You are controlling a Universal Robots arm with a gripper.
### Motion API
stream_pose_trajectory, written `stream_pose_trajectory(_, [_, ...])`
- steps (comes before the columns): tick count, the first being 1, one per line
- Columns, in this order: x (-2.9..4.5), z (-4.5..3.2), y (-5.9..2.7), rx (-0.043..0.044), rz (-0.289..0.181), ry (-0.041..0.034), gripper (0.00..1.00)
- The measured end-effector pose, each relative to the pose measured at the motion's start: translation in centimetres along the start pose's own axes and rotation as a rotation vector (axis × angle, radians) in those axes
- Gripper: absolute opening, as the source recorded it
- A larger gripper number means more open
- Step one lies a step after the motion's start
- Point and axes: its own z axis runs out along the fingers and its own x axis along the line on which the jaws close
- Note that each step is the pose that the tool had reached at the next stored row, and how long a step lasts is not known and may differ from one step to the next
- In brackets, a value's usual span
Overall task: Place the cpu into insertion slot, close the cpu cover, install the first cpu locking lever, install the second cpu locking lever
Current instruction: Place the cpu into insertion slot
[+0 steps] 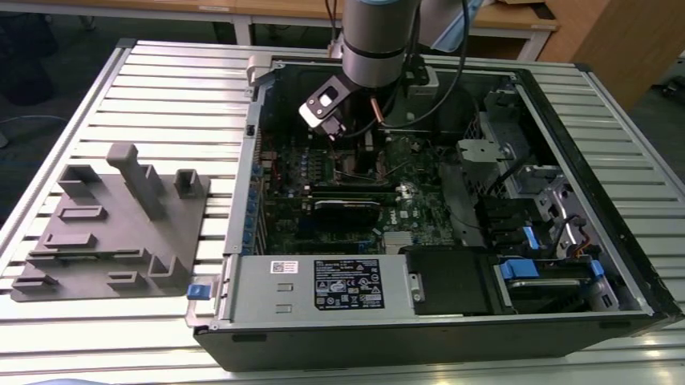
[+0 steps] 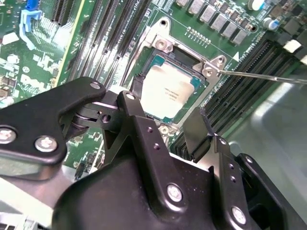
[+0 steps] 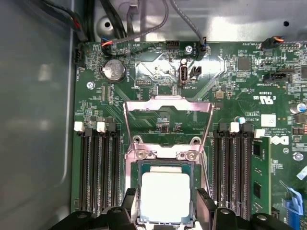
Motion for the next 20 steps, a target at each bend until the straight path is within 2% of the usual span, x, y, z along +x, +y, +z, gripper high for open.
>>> stream_pose_trajectory(11, [0.01,-0.17,0.01,0.0000,0.000,-0.0003,0.59])
stream_pose_trajectory(12, [0.01,-0.17,0.01,0.0000,0.000,-0.0004,0.52])
stream_pose_trajectory(13, [0.01,-0.18,0.01,0.0000,0.000,-0.0004,0.52])
stream_pose_trajectory(15, [0.01,-0.17,0.01,0.0000,0.000,-0.0004,0.40])
stream_pose_trajectory(16, [0.01,-0.17,0.01,0.0000,0.000,-0.0005,0.40])
stream_pose_trajectory(18, [0.01,-0.17,0.01,0.0000,0.000,-0.0006,0.29])
stream_pose_trajectory(19, [0.01,-0.17,0.01,0.0000,0.000,-0.0006,0.29])
stream_pose_trajectory(20, [0.01,-0.17,0.01,0.0000,0.000,-0.0006,0.23])
